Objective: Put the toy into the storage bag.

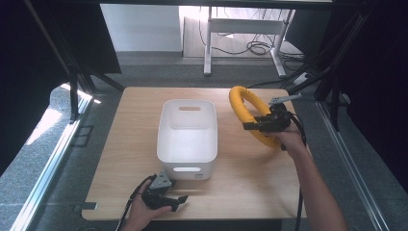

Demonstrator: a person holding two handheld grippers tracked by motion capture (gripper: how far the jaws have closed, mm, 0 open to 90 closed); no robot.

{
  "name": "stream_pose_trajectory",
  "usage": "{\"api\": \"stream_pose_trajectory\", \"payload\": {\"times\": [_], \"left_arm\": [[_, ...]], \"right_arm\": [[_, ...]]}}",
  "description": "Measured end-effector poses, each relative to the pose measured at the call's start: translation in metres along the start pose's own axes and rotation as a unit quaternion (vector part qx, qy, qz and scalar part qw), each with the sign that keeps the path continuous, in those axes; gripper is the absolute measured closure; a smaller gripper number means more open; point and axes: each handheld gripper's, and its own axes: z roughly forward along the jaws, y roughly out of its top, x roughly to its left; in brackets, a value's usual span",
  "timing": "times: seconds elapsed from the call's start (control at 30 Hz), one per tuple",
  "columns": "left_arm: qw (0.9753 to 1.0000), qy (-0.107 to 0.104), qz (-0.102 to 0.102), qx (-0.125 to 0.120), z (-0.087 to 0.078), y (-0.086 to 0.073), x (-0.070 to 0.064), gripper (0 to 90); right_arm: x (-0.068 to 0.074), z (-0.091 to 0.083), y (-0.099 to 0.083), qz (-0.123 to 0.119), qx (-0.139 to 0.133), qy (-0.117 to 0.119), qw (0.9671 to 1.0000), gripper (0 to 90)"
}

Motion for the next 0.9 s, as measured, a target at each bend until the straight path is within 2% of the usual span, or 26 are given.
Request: {"api": "stream_pose_trajectory", "payload": {"times": [0.1, 0.4, 0.73, 0.9], "left_arm": [[1.0000, 0.000, 0.000, 0.001, 0.000, 0.000, 0.000, 26.1], [1.0000, 0.001, 0.001, 0.001, 0.000, 0.000, 0.000, 26.1], [1.0000, 0.000, 0.002, 0.002, 0.001, 0.000, 0.000, 26.2], [1.0000, -0.001, 0.002, 0.002, 0.002, 0.000, 0.000, 26.2]], "right_arm": [[0.002, -0.004, 0.000, 0.001, -0.013, 0.008, 0.9999, 51.6], [0.012, -0.013, 0.004, -0.007, -0.039, 0.012, 0.9991, 51.7], [0.034, -0.021, 0.011, -0.039, -0.068, 0.022, 0.9967, 51.7], [0.041, -0.023, 0.012, -0.043, -0.074, 0.026, 0.9960, 51.7]]}}
